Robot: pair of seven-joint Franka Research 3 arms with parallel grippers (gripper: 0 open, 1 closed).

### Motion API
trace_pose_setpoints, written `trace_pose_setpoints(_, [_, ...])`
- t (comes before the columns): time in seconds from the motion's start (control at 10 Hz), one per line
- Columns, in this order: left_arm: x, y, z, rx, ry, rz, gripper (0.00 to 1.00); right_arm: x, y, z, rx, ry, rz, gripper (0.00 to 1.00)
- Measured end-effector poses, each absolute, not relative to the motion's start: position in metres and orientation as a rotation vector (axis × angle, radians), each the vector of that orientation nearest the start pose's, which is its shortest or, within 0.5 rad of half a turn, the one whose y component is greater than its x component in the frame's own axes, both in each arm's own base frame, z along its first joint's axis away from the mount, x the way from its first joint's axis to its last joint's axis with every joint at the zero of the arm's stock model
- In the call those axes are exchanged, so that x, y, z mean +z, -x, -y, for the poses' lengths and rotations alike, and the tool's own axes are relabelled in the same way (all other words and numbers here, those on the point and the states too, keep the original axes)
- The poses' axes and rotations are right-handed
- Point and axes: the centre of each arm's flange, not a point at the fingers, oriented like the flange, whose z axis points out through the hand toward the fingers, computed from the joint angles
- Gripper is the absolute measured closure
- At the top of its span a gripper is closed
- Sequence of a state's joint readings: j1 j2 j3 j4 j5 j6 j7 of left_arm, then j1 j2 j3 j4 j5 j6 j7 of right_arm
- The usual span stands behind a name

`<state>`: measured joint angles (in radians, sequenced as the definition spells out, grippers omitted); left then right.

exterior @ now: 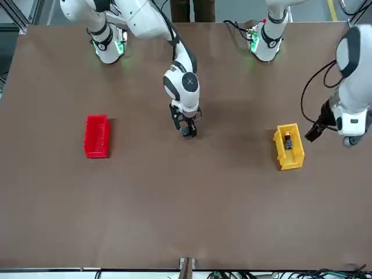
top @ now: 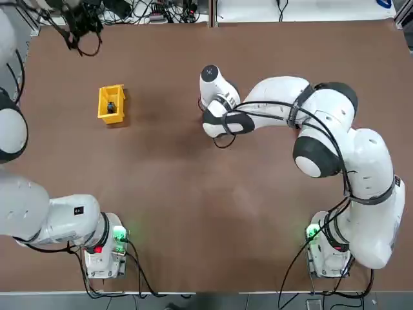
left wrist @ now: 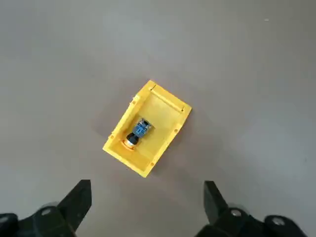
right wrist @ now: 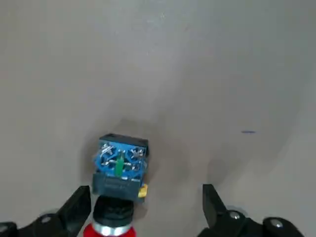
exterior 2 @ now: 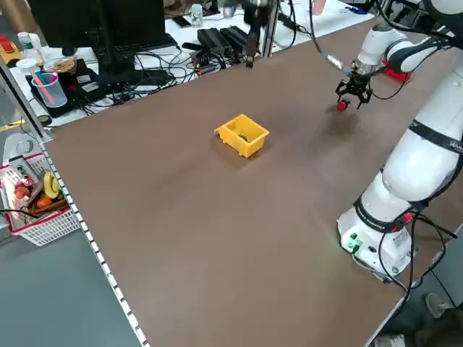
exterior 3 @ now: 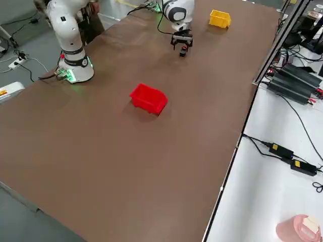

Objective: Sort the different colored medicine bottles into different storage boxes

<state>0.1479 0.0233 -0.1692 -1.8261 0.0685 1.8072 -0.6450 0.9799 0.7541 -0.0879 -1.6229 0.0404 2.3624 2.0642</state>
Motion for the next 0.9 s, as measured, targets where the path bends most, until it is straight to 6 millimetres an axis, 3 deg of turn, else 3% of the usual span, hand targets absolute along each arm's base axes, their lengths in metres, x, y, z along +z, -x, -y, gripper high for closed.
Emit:
trace_pose_setpoints(0.1, [0.531, -0.564, 0.005, 0.067, 2.973, 0.770, 0.00, 0.175, -0.426, -0.540, -0.065, 2.635, -1.745, 0.02])
trace_pose_setpoints(0.4, [0.585, -0.557, 0.023, 0.136, 3.092, 0.408, 0.00, 0.181, -0.430, -0.540, -0.086, 2.630, -1.735, 0.51])
trace_pose_setpoints(0.5, [0.599, -0.556, 0.033, 0.119, 3.117, 0.325, 0.00, 0.181, -0.430, -0.540, -0.086, 2.631, -1.735, 0.59])
trace_pose_setpoints(0.7, [0.613, -0.552, 0.044, 0.089, 3.134, 0.185, 0.00, 0.182, -0.431, -0.532, -0.090, 2.727, -1.661, 0.59])
trace_pose_setpoints(0.9, [0.613, -0.548, 0.045, 0.122, 3.133, 0.130, 0.00, 0.194, -0.446, -0.490, -0.065, 2.920, -1.519, 0.59])
